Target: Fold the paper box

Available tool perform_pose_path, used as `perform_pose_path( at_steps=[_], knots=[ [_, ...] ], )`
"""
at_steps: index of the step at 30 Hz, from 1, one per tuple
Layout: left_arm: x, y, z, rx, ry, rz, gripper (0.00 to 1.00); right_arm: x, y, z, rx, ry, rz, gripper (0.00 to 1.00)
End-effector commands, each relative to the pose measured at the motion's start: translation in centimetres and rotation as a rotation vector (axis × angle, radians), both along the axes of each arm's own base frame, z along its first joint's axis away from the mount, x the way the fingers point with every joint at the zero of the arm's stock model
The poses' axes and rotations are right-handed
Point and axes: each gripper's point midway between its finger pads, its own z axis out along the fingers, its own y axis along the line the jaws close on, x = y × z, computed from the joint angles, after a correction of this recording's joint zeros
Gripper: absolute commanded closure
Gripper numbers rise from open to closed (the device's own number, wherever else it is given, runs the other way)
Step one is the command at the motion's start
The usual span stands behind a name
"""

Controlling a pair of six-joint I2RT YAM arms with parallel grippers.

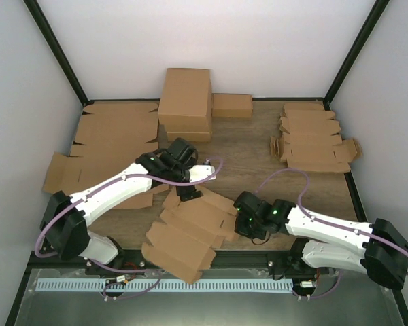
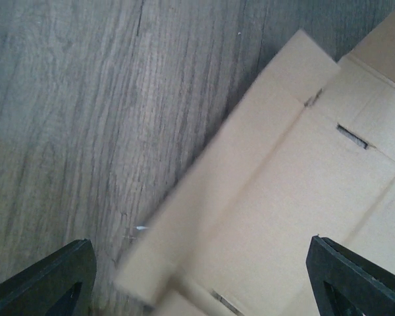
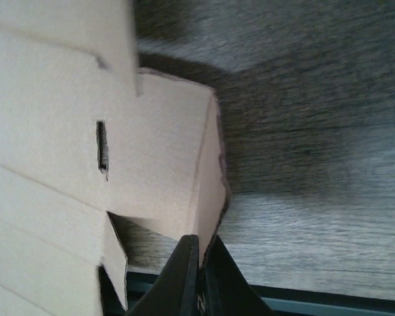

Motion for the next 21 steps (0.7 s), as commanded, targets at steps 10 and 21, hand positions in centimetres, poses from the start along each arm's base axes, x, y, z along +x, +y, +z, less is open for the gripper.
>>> perform_pose_path(
  at_steps=[10, 21],
  knots=[
    [0.9, 1.0, 7.3, -0.136, -0.146, 0.130, 0.09, 6.4, 2.8, 11.4, 0.017, -0.597, 0.383, 0.99],
    [3.4, 3.3, 13.3, -0.273, -0.139, 0.477, 0.01, 10.7, 4.6, 15.8, -0.089, -1.040, 0.566, 0.99]
  ],
)
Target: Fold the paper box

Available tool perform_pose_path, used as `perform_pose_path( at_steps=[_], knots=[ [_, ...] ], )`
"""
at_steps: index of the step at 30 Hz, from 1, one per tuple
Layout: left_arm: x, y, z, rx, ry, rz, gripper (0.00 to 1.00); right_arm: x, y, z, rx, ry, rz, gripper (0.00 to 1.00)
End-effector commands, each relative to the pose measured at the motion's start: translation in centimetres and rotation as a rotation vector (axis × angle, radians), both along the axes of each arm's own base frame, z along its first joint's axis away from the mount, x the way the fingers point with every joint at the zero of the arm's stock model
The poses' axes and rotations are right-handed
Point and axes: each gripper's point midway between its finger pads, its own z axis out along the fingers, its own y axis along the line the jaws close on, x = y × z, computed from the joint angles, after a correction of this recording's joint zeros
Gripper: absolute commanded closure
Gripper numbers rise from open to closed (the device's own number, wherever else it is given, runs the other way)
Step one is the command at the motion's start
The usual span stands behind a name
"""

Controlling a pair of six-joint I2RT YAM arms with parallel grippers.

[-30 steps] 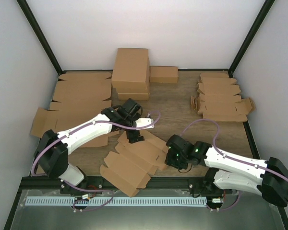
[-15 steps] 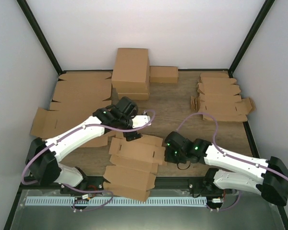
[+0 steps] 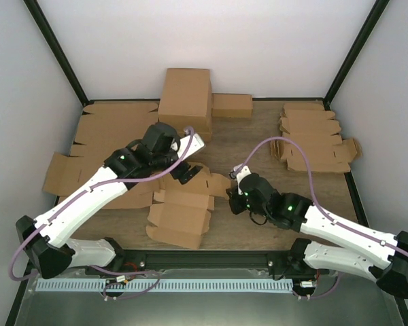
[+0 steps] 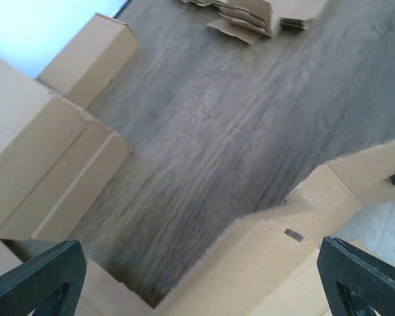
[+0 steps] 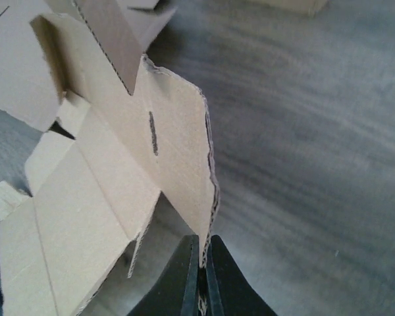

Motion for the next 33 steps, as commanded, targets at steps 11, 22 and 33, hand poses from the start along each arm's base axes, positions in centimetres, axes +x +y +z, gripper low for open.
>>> perform_pose_path(
  at_steps=[11, 22, 33],
  knots=[
    [1.3, 4.4, -5.9, 0.280, -0.132, -0.013, 0.06, 2.9, 0.2, 3.2, -0.065, -0.380, 0.118, 0.99],
    [2.3, 3.8, -6.3, 0.257, -0.164, 0.005, 0.34, 2.7, -0.2, 1.6, -0.068, -0.343, 0.113, 0.99],
    [0.4, 3.3, -8.8, 0.244, -0.112, -0.037, 0.67, 3.5, -0.6, 0.8, -0.036, -0.318, 0.086, 0.99]
  ],
)
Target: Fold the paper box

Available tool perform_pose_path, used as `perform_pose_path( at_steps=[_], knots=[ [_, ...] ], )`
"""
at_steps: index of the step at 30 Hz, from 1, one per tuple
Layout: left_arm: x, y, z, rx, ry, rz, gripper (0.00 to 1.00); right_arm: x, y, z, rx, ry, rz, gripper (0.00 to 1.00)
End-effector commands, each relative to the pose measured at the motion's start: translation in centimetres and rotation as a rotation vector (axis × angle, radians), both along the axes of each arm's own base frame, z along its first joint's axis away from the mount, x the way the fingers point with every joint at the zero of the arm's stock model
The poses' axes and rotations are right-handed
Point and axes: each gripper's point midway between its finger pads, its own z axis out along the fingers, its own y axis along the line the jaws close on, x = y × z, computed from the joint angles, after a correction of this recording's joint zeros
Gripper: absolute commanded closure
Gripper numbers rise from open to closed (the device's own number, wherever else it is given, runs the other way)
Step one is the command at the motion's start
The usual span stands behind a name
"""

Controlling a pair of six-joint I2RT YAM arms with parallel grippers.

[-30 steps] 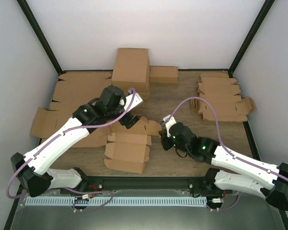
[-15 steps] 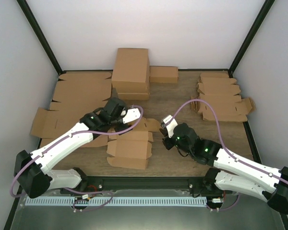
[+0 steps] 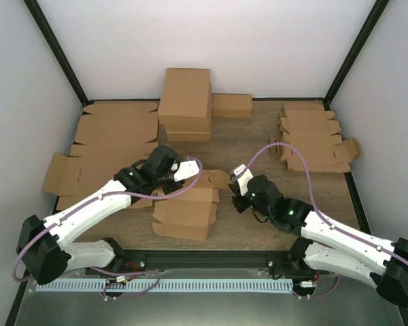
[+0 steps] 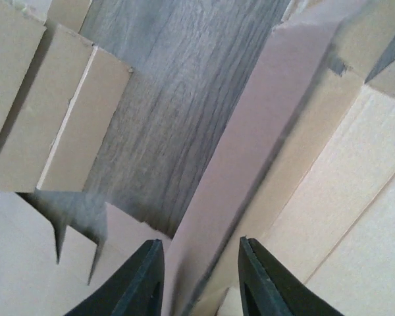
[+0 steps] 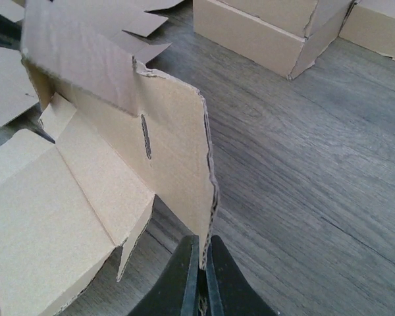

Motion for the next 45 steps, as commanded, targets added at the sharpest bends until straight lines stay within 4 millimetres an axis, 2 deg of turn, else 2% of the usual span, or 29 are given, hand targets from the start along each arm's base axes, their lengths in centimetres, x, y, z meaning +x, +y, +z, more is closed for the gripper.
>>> perform_pose_path(
  at_steps=[1, 7, 11, 16, 23, 27, 31, 40, 45],
  knots=[
    [0.0, -1.1, 0.2, -0.036, 0.011, -0.008, 0.69, 0.8, 0.4, 1.5, 0.067, -0.026, -0.017, 0.99],
    [0.1, -2.1, -1.6, -0.015, 0.057, 0.046, 0.87, 1.4, 0.3, 0.9, 0.080, -0.008, -0.047, 0.99],
    [1.0, -2.7, -1.6, -0.031, 0.052, 0.140, 0.96, 2.0, -0.1, 0.0, 0.118, 0.001, -0.103, 0.99],
    [1.0, -4.3, -2.1, -0.019, 0.011, 0.220, 0.96, 2.0, -0.3, -1.3, 0.206, -0.008, -0.134, 0.97],
    [-0.5, -6.3, -4.2, 0.101, -0.066, 0.256, 0.96, 2.2, -0.3, -4.4, 0.161, 0.048, -0.161, 0.95],
    [-1.1, -7.1, -4.9, 0.119, -0.064, 0.277, 0.94, 2.3, -0.2, -4.6, 0.173, 0.065, -0.175, 0.94],
    [-1.9, -8.2, -5.4, 0.065, 0.002, 0.268, 0.89, 2.0, 0.2, -4.7, 0.230, 0.091, -0.170, 0.90],
    [-3.4, -9.1, -5.6, 0.056, 0.021, 0.250, 0.89, 1.4, 0.0, -6.9, 0.230, 0.165, -0.190, 0.87],
    [-4.0, -9.1, -6.1, 0.039, 0.053, 0.248, 0.89, 0.5, 0.4, -7.6, 0.238, 0.173, -0.132, 0.85]
  ],
)
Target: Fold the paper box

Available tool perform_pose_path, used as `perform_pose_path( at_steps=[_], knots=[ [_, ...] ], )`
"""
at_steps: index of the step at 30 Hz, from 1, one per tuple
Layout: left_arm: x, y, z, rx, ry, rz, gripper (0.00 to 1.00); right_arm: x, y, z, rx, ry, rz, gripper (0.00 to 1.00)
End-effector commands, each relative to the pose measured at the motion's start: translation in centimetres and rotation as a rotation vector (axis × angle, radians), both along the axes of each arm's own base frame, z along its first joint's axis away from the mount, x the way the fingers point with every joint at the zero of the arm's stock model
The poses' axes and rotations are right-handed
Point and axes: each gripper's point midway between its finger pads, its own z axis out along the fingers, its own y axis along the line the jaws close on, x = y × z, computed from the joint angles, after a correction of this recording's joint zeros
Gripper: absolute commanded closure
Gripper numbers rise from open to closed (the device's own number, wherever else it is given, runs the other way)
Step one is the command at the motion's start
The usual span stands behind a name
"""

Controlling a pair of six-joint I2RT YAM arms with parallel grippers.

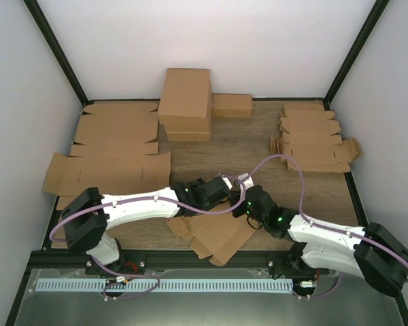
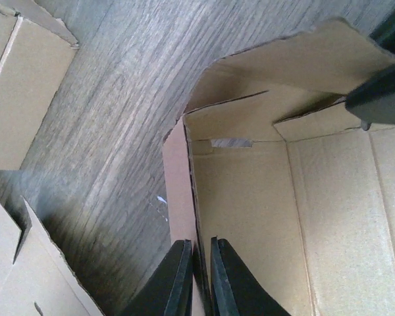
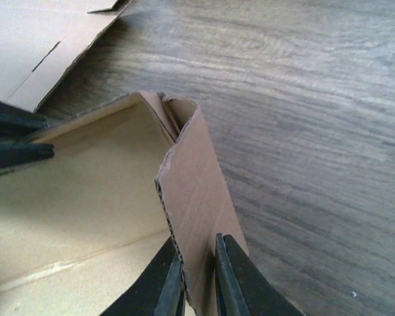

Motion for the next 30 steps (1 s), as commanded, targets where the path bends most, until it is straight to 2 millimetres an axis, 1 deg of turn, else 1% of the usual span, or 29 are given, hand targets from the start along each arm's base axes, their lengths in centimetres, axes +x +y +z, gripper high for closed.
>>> perform_pose_path(
  at_steps=[1, 5, 10, 13, 15, 17, 19, 20, 22, 24, 25, 26, 27, 28, 30],
  knots=[
    [-0.7, -0.8, 0.1, -0.064, 0.043, 0.004, 0.89, -0.4, 0.2, 0.0, 0.048, -0.005, 0.018, 0.85],
    [-1.9, -2.1, 0.2, -0.179, 0.136, -0.040, 0.89, -0.7, -0.1, -0.2, 0.050, -0.022, 0.028, 0.86],
    [-2.4, -2.6, 0.4, -0.252, 0.207, -0.031, 0.89, -0.9, -0.9, -0.4, 0.070, -0.028, 0.002, 0.87],
    [-3.3, -3.5, 0.9, -0.331, 0.317, -0.036, 0.82, -1.1, -1.0, -0.6, 0.081, -0.027, 0.001, 0.88],
    [-3.7, -4.3, 2.1, -0.394, 0.366, -0.049, 0.78, -1.2, -1.1, -0.7, 0.086, -0.027, 0.002, 0.88],
    [-3.8, -4.6, 3.0, -0.442, 0.403, -0.053, 0.74, -1.3, -1.1, -0.9, 0.087, -0.022, 0.003, 0.89],
    [-3.9, -4.9, 3.8, -0.487, 0.455, -0.060, 0.73, -1.4, -1.0, -1.1, 0.083, -0.014, 0.006, 0.90],
    [-4.2, -5.1, 4.5, -0.525, 0.500, -0.077, 0.71, -1.4, -1.0, -1.2, 0.081, -0.009, 0.007, 0.90],
    [-4.1, -5.4, 6.9, -0.622, 0.543, -0.100, 0.67, -1.5, -1.0, -1.5, 0.079, -0.001, 0.010, 0.91],
    [-3.0, -4.9, 9.5, -0.699, 0.532, -0.086, 0.63, -1.5, -0.9, -1.5, 0.079, 0.002, 0.015, 0.90],
    [-2.4, -4.4, 10.4, -0.718, 0.517, -0.070, 0.60, -1.5, -0.9, -1.6, 0.080, 0.003, 0.015, 0.90],
    [-1.7, -3.6, 11.1, -0.733, 0.500, -0.043, 0.55, -1.5, -0.9, -1.6, 0.082, 0.001, 0.013, 0.91],
    [-0.6, -2.6, 11.4, -0.743, 0.478, 0.006, 0.49, -1.5, -0.9, -1.5, 0.083, 0.000, 0.009, 0.91],
    [0.5, -1.3, 11.4, -0.753, 0.460, 0.059, 0.45, -1.5, -1.0, -1.5, 0.082, -0.002, 0.010, 0.91],
    [2.8, 1.7, 10.7, -0.774, 0.429, 0.192, 0.37, -1.5, -0.9, -1.4, 0.084, -0.007, 0.012, 0.91]
  ],
)
